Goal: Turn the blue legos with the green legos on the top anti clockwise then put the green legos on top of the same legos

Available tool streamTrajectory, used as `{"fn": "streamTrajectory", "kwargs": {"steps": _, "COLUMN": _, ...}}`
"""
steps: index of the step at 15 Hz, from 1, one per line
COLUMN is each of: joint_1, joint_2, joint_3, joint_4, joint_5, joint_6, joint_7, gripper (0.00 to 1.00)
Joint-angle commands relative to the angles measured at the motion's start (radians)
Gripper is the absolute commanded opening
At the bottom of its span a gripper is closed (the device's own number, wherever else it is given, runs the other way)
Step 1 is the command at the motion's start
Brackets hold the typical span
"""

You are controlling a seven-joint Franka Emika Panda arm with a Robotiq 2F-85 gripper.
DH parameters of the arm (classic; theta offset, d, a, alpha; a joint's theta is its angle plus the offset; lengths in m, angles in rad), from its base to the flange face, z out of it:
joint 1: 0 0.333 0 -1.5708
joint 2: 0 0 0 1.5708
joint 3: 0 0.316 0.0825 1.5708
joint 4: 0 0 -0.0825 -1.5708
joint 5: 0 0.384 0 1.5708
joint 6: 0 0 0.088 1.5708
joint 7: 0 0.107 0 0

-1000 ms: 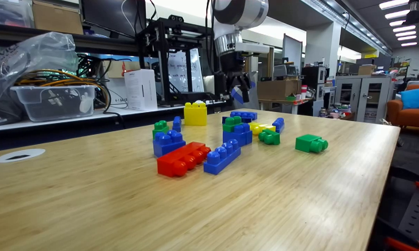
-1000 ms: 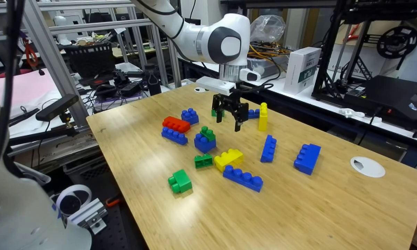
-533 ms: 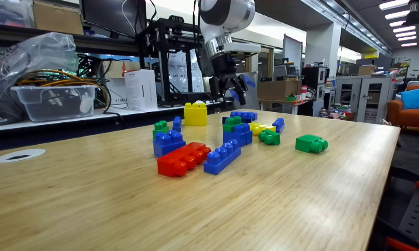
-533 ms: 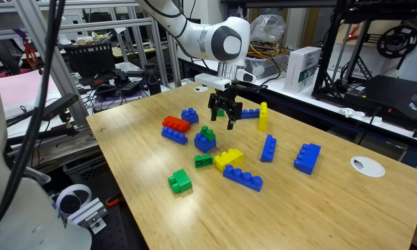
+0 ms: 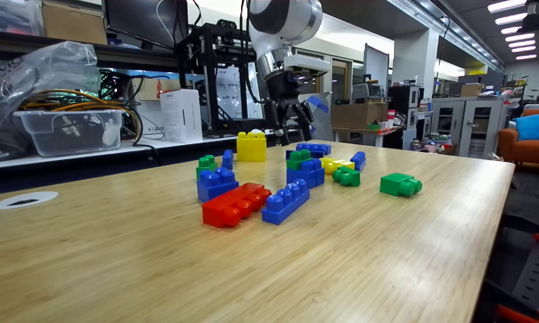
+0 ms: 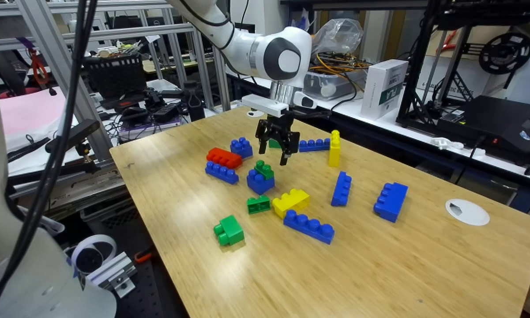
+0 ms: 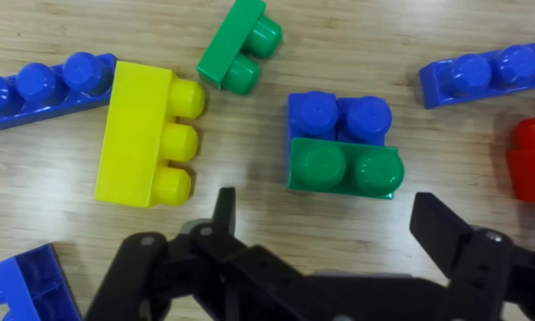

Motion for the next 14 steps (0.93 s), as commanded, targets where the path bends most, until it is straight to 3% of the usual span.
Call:
{"fn": "streamTrajectory", "kwargs": {"steps": 1, "joint_1": -0.015, "joint_2": 0.015, "joint_3": 0.01, "joint_4": 0.002, "joint_5": 0.035, "joint_6": 0.012, "joint_7": -0.083, "gripper": 1.0}}
{"fn": "streamTrajectory", "kwargs": {"steps": 14, "joint_1": -0.004, "joint_2": 0.105, "joint_3": -0.02, "joint_4": 0.015, "joint_5": 0.068, "joint_6": 0.014, "joint_7": -0.002, "gripper": 1.0}}
